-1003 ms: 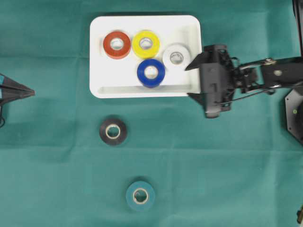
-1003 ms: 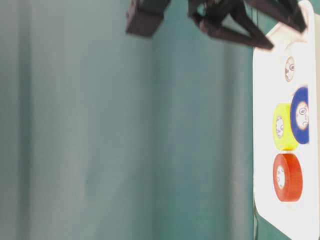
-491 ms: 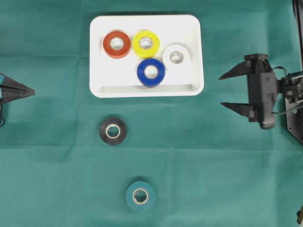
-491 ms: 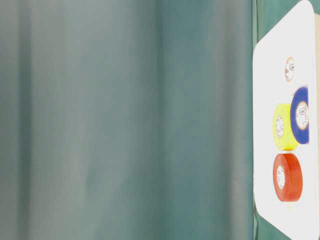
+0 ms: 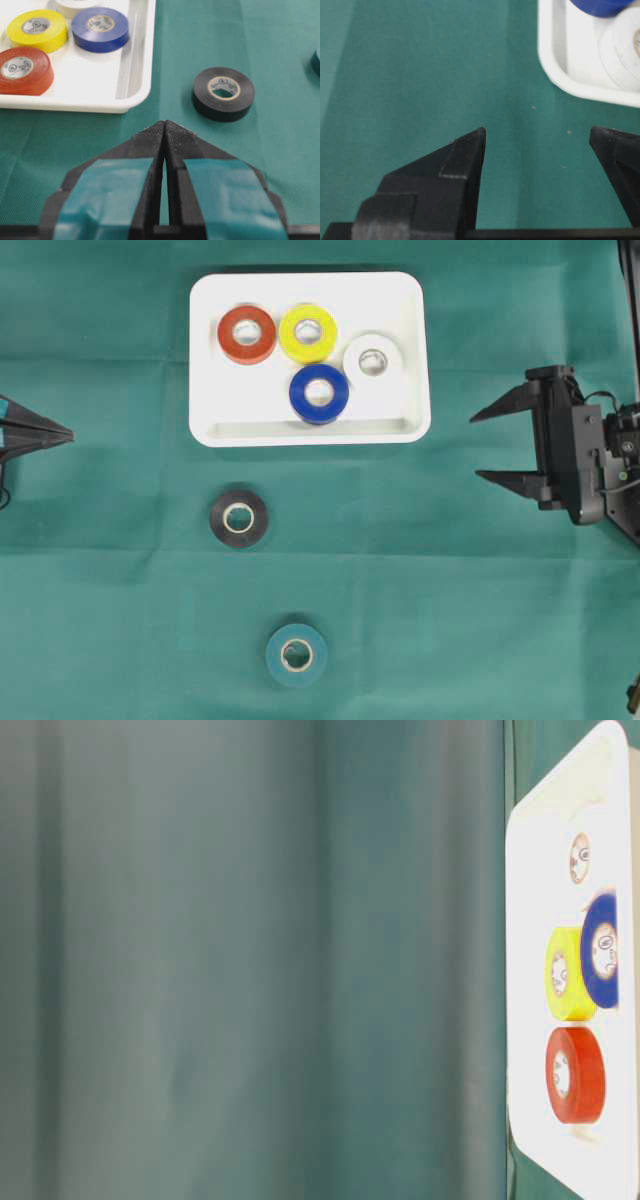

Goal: Put the tape into the white case with the right arm.
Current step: 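Withdraw the open right gripper to the right side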

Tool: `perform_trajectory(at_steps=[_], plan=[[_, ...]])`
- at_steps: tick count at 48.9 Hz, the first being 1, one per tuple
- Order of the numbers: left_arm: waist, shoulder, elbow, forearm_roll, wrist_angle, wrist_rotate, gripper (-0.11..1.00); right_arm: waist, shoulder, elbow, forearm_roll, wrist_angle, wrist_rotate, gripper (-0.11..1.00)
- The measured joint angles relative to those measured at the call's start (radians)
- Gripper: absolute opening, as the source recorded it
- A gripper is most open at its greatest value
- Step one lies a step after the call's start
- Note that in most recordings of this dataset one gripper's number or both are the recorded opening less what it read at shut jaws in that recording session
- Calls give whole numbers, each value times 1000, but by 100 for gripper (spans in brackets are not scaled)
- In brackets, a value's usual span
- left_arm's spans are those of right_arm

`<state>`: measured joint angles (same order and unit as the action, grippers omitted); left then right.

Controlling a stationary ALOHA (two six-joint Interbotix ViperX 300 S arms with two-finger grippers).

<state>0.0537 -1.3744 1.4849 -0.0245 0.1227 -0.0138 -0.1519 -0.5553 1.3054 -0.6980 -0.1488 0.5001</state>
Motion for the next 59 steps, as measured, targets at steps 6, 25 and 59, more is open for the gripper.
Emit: perform_trajectory(at_steps=[6,25,59], plan=[[-2,0,0,-2,0,-2,1,75,-2,11,0,-9,0,56],[0,0,0,0,0,0,1,336,-2,29,0,-12,2,55],[-2,0,-2,0,0,0,1,419,75,-29,-2,-9,2,55]])
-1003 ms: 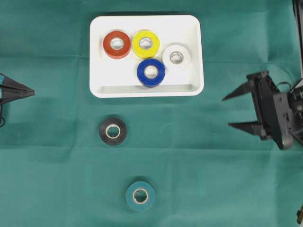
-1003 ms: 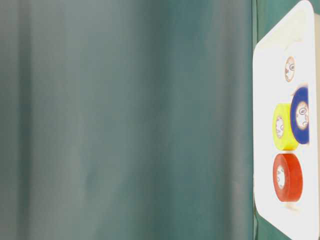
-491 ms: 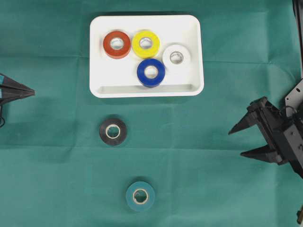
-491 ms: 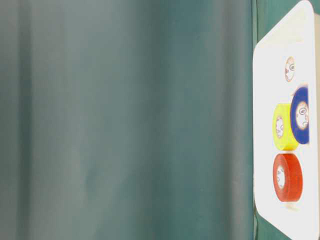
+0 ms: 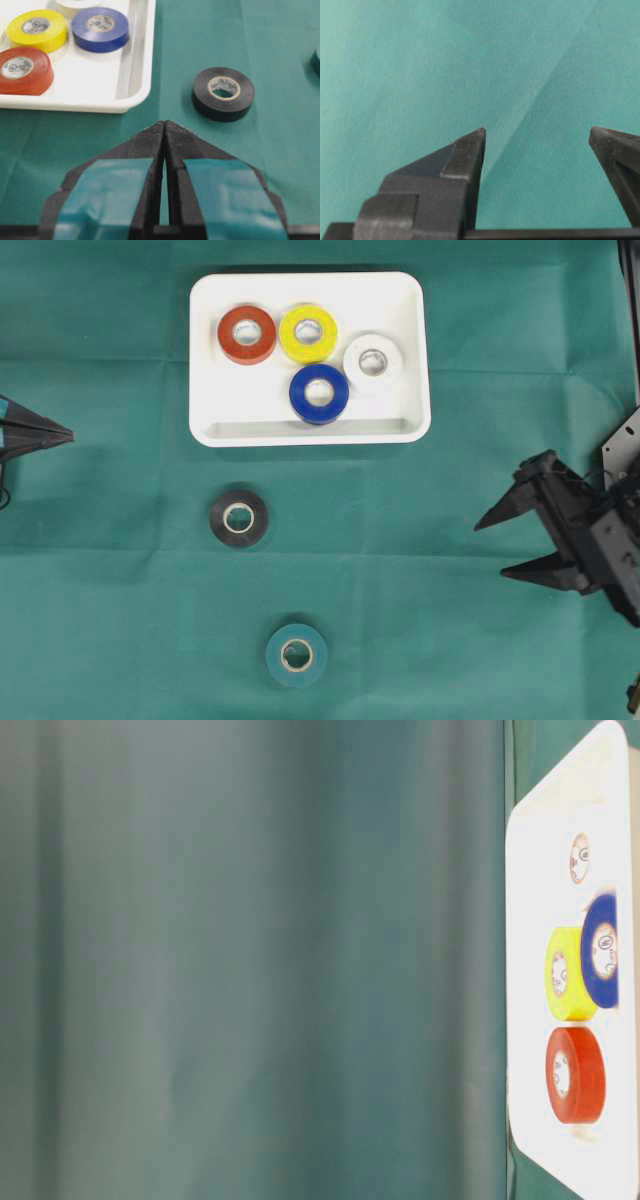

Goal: Put the tape into the white case with the right arm.
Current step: 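Withdraw the open right gripper to the right side, then reach the right gripper down onto the teal tape roll and grasp it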

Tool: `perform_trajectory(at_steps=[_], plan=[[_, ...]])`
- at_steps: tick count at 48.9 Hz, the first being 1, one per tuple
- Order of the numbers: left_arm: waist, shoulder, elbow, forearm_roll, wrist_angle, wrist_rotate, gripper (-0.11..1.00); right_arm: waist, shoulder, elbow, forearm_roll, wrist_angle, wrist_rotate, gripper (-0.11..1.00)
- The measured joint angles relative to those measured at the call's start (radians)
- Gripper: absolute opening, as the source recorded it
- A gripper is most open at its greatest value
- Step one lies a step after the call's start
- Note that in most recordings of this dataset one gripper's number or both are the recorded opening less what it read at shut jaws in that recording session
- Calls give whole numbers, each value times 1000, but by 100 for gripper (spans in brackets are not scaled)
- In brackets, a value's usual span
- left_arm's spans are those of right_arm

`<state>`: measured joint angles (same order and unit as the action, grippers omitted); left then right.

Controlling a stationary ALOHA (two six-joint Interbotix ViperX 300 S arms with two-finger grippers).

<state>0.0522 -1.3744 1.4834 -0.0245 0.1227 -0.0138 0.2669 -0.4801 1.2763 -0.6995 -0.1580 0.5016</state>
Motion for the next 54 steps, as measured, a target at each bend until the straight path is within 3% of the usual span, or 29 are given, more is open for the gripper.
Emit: perform_trajectory(at_steps=[27,54], plan=[[0,2,2,0,0,0,1,34,440,-376,-6,-15,-11,55],[0,0,2,0,0,0,1,89,673,-630,-6,-51,-8,55]])
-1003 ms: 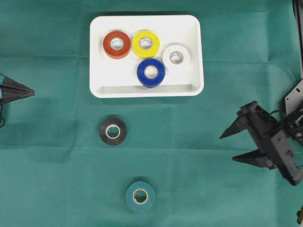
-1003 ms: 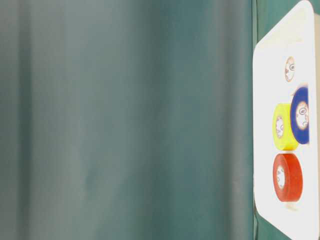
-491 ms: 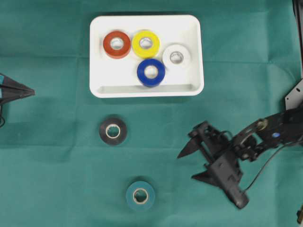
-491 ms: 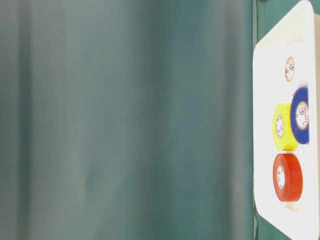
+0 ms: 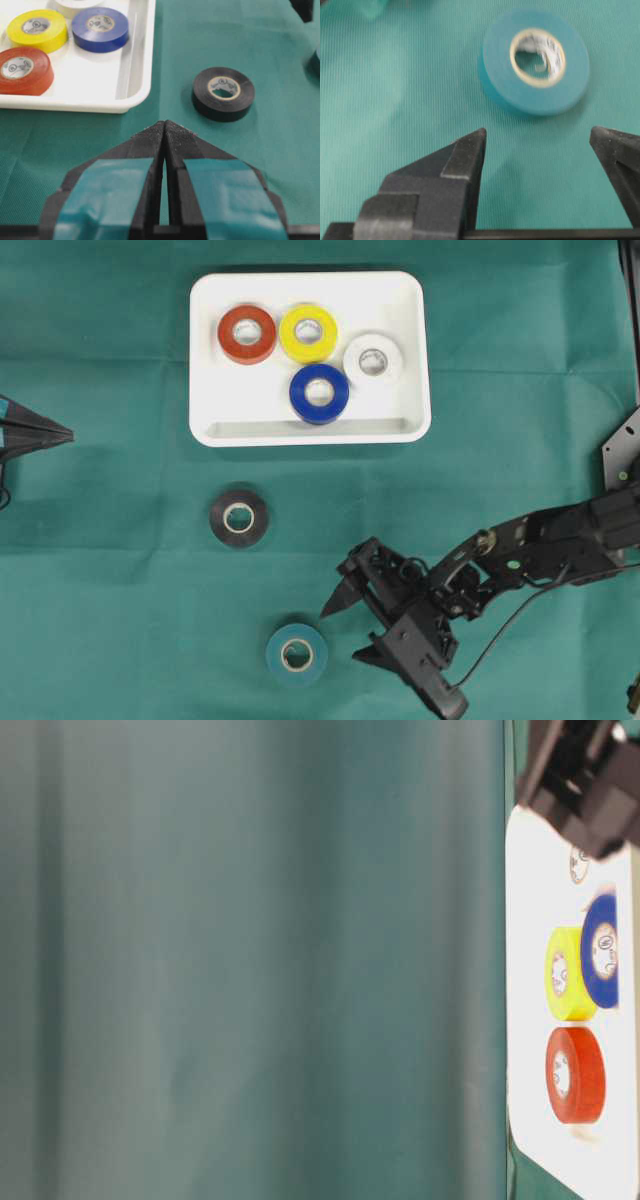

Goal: Put the tape into the white case with the right arm.
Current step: 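Reach the right gripper down onto the teal tape roll and grasp it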

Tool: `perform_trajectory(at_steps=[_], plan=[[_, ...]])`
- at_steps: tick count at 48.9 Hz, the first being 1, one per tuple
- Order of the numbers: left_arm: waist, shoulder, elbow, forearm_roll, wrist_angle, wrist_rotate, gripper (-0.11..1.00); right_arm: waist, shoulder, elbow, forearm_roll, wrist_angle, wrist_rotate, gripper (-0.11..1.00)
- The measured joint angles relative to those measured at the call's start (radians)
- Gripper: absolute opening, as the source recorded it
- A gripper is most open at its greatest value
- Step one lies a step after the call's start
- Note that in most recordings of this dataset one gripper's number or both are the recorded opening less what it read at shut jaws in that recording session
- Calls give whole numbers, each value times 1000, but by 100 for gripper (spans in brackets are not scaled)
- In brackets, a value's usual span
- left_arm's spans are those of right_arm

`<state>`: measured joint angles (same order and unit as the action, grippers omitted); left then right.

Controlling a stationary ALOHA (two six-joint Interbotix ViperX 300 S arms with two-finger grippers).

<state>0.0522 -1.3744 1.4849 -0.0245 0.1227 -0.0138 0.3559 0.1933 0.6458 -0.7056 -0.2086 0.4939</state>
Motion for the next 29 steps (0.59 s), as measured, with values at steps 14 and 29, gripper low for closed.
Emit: perform_trajectory(at_steps=[14,29], plan=[[0,0,0,-2,0,0,1,58,87,-112,0,-6,0,55],[2,0,0,-2,0,0,1,66,118,-161,0,-3,5,55]])
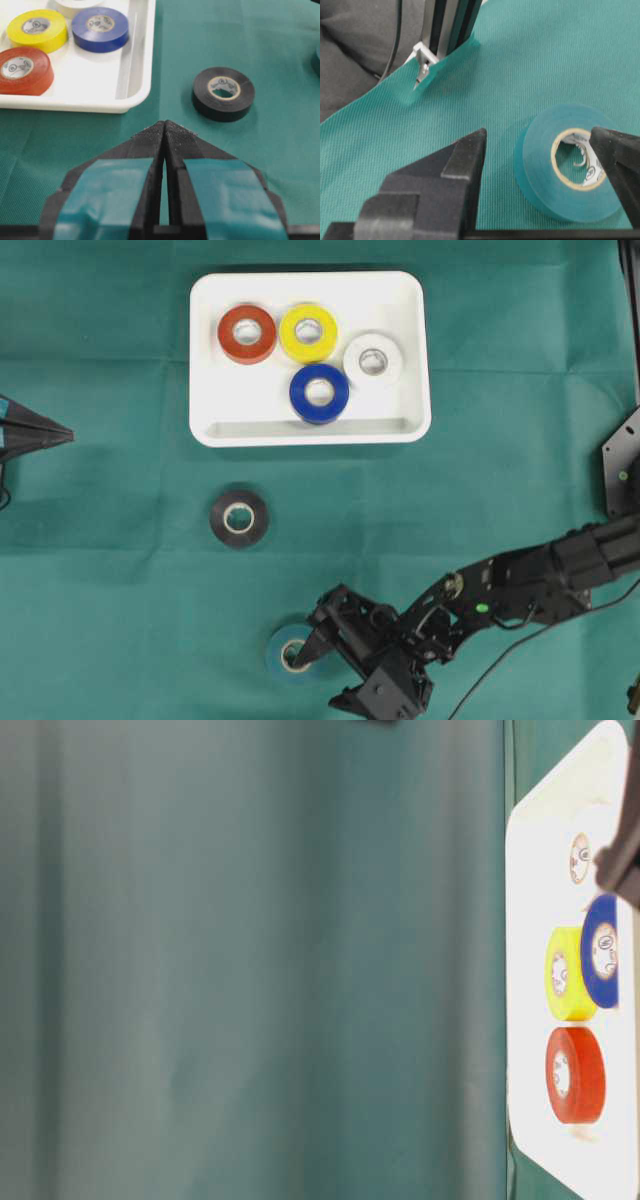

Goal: Put the tape into the white case with the right arm.
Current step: 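Reach the right gripper down onto the teal tape roll and grasp it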

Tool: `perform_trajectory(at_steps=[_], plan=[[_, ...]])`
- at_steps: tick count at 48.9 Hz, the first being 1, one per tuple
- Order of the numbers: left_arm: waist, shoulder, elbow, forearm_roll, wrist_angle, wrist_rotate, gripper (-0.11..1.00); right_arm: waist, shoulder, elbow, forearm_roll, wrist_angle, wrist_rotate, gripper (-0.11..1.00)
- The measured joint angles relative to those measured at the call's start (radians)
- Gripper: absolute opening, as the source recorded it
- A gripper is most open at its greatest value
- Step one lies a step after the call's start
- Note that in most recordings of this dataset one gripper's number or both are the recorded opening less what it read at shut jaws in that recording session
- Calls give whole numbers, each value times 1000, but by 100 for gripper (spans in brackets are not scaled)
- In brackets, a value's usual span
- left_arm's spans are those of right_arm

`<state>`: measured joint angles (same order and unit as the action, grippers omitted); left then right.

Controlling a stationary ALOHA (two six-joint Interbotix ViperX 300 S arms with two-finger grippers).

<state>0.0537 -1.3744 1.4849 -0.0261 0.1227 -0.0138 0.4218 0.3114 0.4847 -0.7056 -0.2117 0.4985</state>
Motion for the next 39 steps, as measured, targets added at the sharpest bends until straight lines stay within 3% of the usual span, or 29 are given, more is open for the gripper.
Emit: perform_trajectory(at_steps=[20,39], plan=[[0,0,-2,0,0,0,1,-2,32,-14,0,46,-2,53],[-2,0,-2,0,0,0,1,-11,66,-25,0,54,2,19]])
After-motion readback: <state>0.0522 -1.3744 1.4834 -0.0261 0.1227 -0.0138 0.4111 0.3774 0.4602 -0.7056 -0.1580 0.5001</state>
